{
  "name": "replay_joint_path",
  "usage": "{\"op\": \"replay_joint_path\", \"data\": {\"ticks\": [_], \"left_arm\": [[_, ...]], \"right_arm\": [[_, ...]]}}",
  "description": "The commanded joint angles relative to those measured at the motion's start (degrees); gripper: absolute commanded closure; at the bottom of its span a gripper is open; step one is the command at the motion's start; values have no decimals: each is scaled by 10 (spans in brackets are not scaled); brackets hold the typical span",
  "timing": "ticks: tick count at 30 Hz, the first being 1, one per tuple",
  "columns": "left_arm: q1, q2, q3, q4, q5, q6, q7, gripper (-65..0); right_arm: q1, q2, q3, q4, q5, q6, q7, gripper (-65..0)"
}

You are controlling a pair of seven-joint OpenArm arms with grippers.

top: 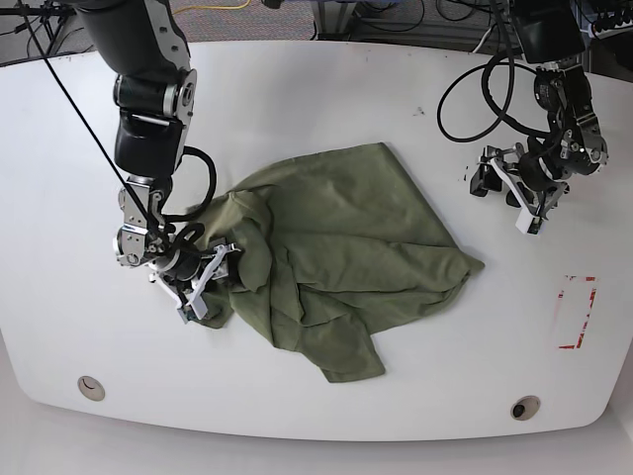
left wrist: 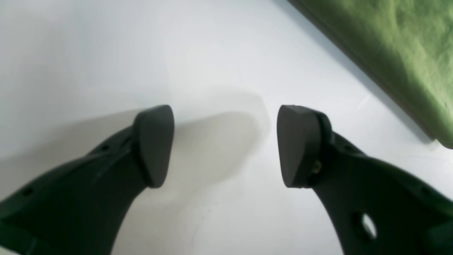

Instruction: Fold the T-shirt properly

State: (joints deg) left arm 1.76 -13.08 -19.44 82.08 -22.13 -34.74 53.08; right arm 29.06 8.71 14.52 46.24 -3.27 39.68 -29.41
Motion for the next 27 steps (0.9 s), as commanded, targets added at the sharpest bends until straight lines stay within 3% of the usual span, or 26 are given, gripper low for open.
{"op": "replay_joint_path", "data": {"ticks": [1, 10, 27], "left_arm": [[1, -3, 1, 1, 11, 2, 26, -421], [0, -3, 1, 1, 10, 2, 26, -421], [-1, -3, 1, 1, 11, 2, 26, -421]], "right_arm": [[11, 4, -1, 25, -8, 1, -20, -319], [10, 4, -1, 44, -6, 2, -24, -319], [-11, 2, -2, 182, -3, 2, -97, -319]]}}
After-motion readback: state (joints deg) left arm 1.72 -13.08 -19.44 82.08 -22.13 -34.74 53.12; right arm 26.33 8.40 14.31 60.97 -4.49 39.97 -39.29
